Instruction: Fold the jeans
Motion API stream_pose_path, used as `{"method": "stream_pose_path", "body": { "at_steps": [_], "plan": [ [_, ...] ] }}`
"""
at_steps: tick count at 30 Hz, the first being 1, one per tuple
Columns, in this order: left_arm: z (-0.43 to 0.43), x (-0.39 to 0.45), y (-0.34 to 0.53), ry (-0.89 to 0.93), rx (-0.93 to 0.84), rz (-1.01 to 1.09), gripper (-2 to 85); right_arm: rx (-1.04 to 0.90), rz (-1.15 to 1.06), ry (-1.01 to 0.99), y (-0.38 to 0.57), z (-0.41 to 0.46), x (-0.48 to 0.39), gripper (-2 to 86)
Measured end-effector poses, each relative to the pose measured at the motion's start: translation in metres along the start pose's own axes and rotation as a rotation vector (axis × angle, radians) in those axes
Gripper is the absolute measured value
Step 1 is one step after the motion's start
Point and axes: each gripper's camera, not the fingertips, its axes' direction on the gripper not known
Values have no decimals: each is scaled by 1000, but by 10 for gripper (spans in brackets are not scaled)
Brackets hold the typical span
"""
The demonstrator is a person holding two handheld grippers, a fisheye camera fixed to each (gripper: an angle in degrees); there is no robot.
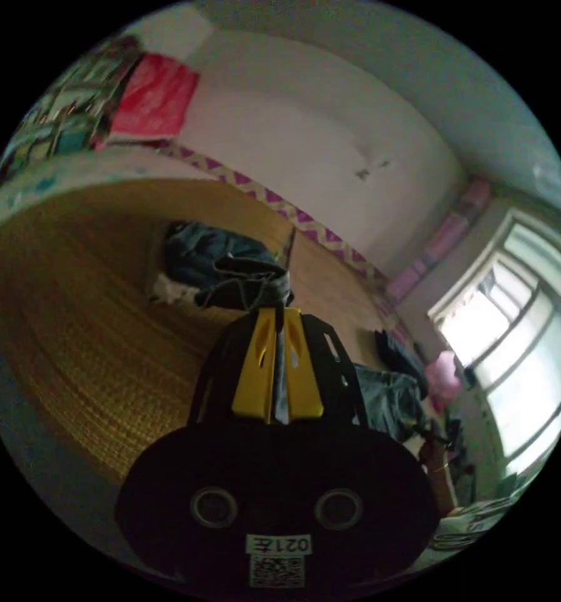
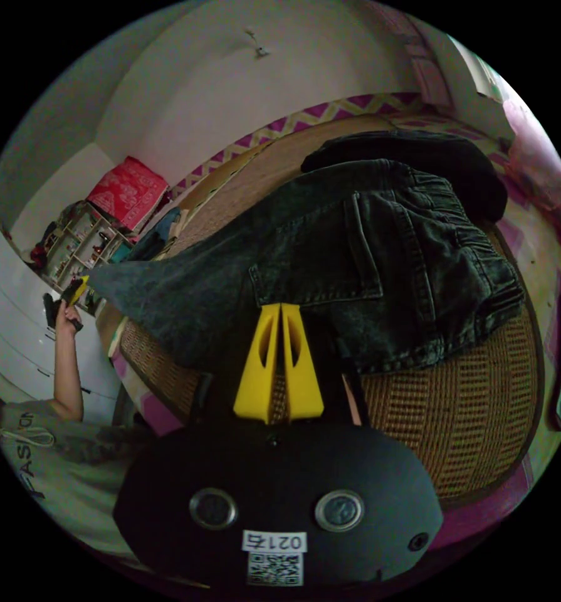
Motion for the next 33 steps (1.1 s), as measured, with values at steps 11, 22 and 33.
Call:
{"method": "stream_pose_path", "body": {
  "at_steps": [11,22,33],
  "plan": [
    [194,407,218,-13,-222,709,-9,196,-40,12,45,-122,1,-6],
    [328,526,388,-80,-384,795,-10,207,42,-18,81,-176,56,-5],
    [365,590,481,-105,-341,892,-10,301,215,8,80,-213,129,12]
  ]
}}
